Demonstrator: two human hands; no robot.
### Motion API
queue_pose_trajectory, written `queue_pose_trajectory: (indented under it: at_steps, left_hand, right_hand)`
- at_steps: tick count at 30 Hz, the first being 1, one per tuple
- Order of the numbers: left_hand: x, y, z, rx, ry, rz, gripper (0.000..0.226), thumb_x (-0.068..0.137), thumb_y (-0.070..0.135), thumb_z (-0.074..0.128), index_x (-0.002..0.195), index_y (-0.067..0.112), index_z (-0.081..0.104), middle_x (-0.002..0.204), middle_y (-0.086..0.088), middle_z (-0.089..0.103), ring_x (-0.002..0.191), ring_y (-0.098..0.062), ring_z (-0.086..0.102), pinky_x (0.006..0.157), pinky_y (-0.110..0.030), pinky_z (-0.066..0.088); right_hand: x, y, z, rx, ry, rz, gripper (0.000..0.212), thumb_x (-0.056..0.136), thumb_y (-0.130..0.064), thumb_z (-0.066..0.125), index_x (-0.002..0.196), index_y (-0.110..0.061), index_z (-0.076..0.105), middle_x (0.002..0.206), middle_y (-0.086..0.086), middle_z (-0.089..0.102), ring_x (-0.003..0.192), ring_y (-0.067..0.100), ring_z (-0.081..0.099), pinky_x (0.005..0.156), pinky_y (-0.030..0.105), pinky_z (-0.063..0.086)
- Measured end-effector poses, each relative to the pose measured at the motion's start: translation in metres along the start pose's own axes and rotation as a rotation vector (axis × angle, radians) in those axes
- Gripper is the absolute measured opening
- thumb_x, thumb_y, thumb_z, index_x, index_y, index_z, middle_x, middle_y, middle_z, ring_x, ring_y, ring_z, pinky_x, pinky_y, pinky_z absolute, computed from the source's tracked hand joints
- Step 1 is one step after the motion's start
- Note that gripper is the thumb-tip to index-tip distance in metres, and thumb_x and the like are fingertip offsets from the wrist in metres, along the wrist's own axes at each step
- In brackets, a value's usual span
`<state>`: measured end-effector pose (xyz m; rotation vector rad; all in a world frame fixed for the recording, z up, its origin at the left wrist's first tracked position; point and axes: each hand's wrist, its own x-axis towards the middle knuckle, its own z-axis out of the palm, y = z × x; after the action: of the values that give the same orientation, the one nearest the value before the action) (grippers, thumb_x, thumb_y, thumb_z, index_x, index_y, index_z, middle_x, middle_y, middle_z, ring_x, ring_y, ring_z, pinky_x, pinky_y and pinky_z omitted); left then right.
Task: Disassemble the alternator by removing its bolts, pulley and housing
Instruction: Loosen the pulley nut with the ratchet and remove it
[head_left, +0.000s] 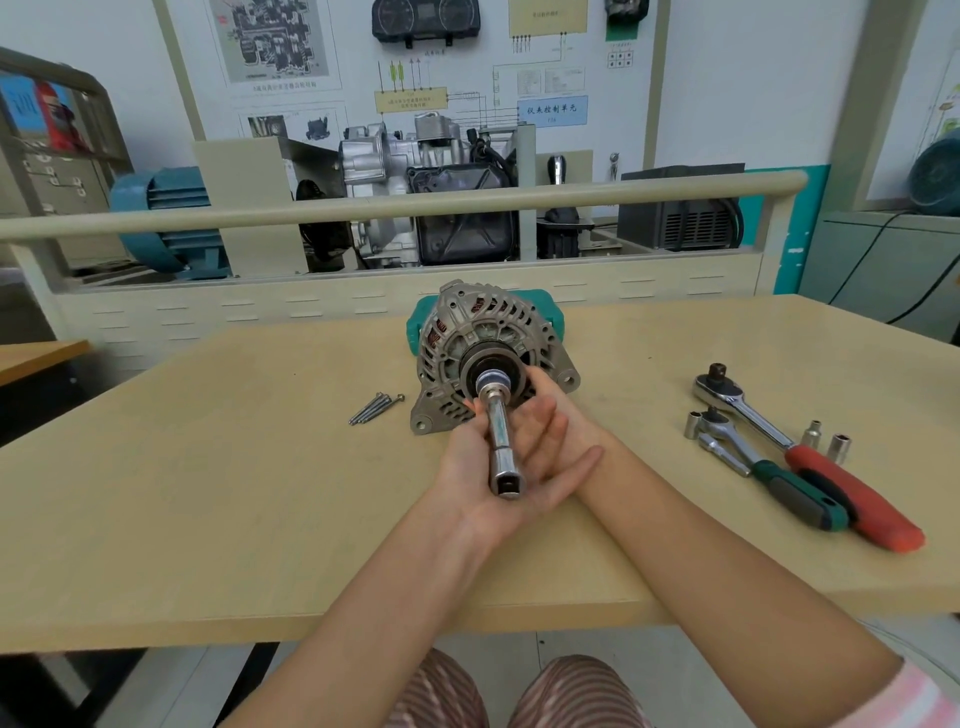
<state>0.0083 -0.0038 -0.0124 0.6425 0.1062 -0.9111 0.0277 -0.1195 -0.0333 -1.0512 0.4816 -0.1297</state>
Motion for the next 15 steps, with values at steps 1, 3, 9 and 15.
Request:
queue_pose_trajectory:
  at_steps: [1, 3, 9, 15]
  left_hand:
    - [-0.001, 0.004, -0.002, 0.037, -0.019, -0.032, 0.045, 0.101, 0.029, 0.040, 0.088, -0.002, 0.069, 0.062, -0.010, 0.067, 0.046, -0.022, 0.065, 0.046, -0.044, 0.058]
    - [-0.001, 0.011, -0.009, 0.085, -0.026, -0.091, 0.045, 0.101, 0.027, 0.039, 0.089, -0.003, 0.069, 0.052, -0.004, 0.056, 0.033, -0.013, 0.051, 0.033, -0.023, 0.048]
    - [-0.007, 0.037, -0.028, 0.276, -0.131, -0.170, 0.033, 0.093, 0.026, 0.040, 0.079, 0.004, 0.060, 0.038, 0.006, 0.030, 0.022, -0.003, 0.028, 0.021, -0.013, 0.023]
    - [-0.007, 0.050, -0.048, 1.163, 0.106, 0.128, 0.043, 0.102, 0.042, 0.032, 0.090, 0.010, 0.059, 0.043, 0.007, 0.026, 0.028, -0.006, 0.023, 0.031, -0.011, 0.019]
  right_hand:
    - [0.000, -0.002, 0.002, 0.027, -0.031, 0.038, 0.051, 0.096, -0.047, 0.042, 0.060, -0.012, 0.055, 0.033, -0.005, 0.047, 0.025, 0.005, 0.044, 0.040, 0.015, 0.037]
    - [0.005, -0.005, 0.008, 0.106, -0.078, 0.080, 0.066, 0.093, -0.049, 0.045, 0.060, 0.005, 0.061, 0.034, 0.007, 0.051, 0.026, 0.015, 0.050, 0.033, 0.015, 0.040]
    - [0.013, 0.000, 0.015, 0.305, -0.091, 0.135, 0.054, 0.092, -0.049, 0.049, 0.114, 0.000, 0.056, 0.089, 0.014, 0.062, 0.046, 0.019, 0.054, 0.052, 0.019, 0.052]
    - [0.013, 0.002, 0.013, 0.348, -0.141, 0.121, 0.048, 0.089, -0.044, 0.055, 0.095, 0.003, 0.059, 0.080, 0.021, 0.068, 0.066, 0.028, 0.069, 0.065, 0.035, 0.058]
